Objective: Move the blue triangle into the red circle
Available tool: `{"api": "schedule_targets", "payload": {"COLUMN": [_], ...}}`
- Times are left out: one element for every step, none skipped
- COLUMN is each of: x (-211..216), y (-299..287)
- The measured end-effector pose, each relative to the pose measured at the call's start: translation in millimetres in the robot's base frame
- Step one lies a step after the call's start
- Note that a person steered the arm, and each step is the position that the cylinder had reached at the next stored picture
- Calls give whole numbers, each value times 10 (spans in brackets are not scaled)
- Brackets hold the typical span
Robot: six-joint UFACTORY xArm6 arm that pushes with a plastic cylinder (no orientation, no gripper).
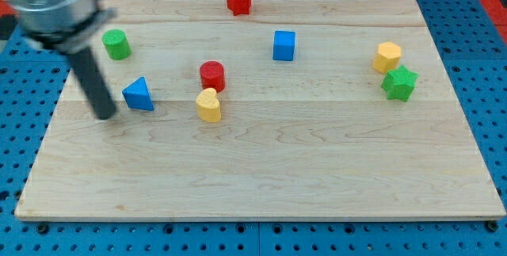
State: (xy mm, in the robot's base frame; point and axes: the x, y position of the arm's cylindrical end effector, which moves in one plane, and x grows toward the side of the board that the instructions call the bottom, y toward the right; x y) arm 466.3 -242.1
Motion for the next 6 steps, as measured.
{"api": "schedule_targets", "payload": {"x": [-161, -213, -213, -214, -214, -214], "y": [-78, 414, 743, 911, 1065, 1248]}}
